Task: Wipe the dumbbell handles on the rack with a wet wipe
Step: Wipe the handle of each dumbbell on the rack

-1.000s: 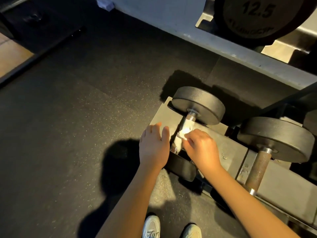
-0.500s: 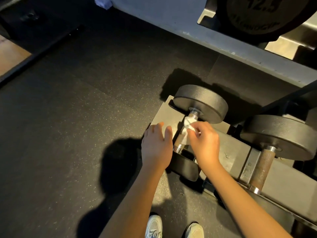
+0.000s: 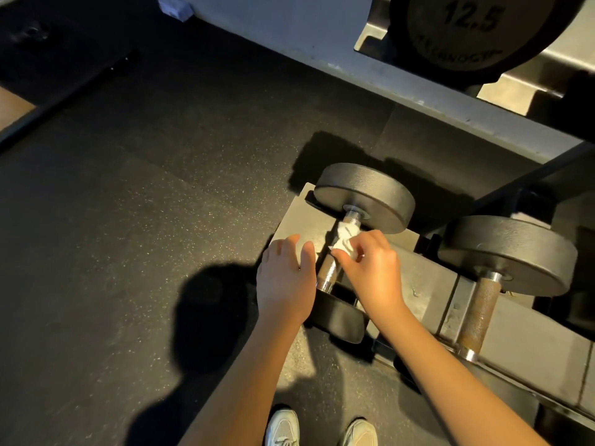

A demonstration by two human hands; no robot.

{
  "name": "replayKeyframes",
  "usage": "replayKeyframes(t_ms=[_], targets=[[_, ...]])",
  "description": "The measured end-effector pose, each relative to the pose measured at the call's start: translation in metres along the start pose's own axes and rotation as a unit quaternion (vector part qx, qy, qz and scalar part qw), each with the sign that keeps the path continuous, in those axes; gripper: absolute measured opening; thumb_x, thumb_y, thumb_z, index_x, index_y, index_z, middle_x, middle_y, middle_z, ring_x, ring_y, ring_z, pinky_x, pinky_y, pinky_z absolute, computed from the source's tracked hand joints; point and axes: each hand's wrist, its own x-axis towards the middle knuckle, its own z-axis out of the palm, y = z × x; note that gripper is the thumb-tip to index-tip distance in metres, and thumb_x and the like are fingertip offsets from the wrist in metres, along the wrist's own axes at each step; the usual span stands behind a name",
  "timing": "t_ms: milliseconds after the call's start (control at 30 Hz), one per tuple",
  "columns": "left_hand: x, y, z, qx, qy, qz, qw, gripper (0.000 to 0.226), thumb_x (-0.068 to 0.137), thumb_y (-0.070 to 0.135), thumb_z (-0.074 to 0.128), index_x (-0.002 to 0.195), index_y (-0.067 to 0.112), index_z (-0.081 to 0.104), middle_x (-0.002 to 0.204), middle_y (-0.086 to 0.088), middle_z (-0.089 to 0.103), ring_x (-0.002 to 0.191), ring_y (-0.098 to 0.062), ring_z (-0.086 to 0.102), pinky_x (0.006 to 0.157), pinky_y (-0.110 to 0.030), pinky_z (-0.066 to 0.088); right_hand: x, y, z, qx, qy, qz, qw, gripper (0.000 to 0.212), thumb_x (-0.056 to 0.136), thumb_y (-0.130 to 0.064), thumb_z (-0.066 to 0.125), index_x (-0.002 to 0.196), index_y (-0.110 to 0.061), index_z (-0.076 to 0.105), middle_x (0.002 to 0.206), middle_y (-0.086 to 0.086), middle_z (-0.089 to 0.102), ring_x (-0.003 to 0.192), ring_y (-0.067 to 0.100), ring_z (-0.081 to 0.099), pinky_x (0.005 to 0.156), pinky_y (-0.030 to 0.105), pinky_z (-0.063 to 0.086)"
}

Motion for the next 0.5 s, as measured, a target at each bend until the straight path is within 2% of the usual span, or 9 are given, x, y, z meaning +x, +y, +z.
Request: replayKeyframes(t_ms=[100,167,333,400,500], targets=[[0.000,0.000,0.000,0.003,0.005,0.001,1.000,0.068,0.087,0.054,0.015,0.128,0.012,0.049,0.123,-0.004,0.050,0.117,-0.019,0.047,0.099,-0.046,0.043,-0.001,0.006,-0.001,0.018,-0.008,0.010,1.000,0.016,0.079,-0.007,0.074,0.068,-0.005,0.062,0.072,0.002,0.055,0.060,0.008,0.046,0.056,0.006,0.034],[-0.001,0.001,0.000,-0.001,0.003,0.001,1.000,0.065,0.089,0.053,0.017,0.131,0.014,0.048,0.126,-0.004,0.050,0.119,-0.018,0.046,0.101,-0.045,0.042,0.003,0.006,-0.001,0.027,0.007,0.028,0.999,0.011,0.082,-0.005,0.070,0.072,-0.005,0.065,0.075,0.002,0.058,0.062,0.006,0.047,0.060,0.002,0.035],[-0.001,0.001,0.000,0.002,0.003,0.018,1.000,0.053,0.097,0.044,0.025,0.139,0.018,0.043,0.134,0.000,0.048,0.125,-0.013,0.041,0.106,-0.043,0.038,0.024,-0.005,0.007,0.061,0.126,0.107,0.984,0.009,0.087,-0.006,0.063,0.082,-0.002,0.070,0.081,0.009,0.064,0.071,0.011,0.053,0.063,-0.002,0.033],[0.001,-0.001,0.001,0.006,0.004,0.019,1.000,0.053,0.096,0.046,0.025,0.137,0.019,0.044,0.133,0.001,0.049,0.124,-0.012,0.042,0.105,-0.043,0.039,0.014,-0.003,0.008,0.062,0.103,0.095,0.988,0.006,0.086,-0.005,0.066,0.084,-0.004,0.072,0.082,0.008,0.065,0.071,0.013,0.056,0.063,0.000,0.034],[0.001,-0.001,0.002,0.011,0.010,0.022,1.000,0.057,0.093,0.048,0.022,0.135,0.019,0.046,0.131,0.002,0.050,0.122,-0.013,0.044,0.103,-0.044,0.041,-0.006,0.003,0.000,0.040,0.028,0.030,0.998,0.007,0.082,-0.001,0.069,0.087,-0.004,0.074,0.083,0.006,0.065,0.074,0.008,0.056,0.066,-0.001,0.035]])
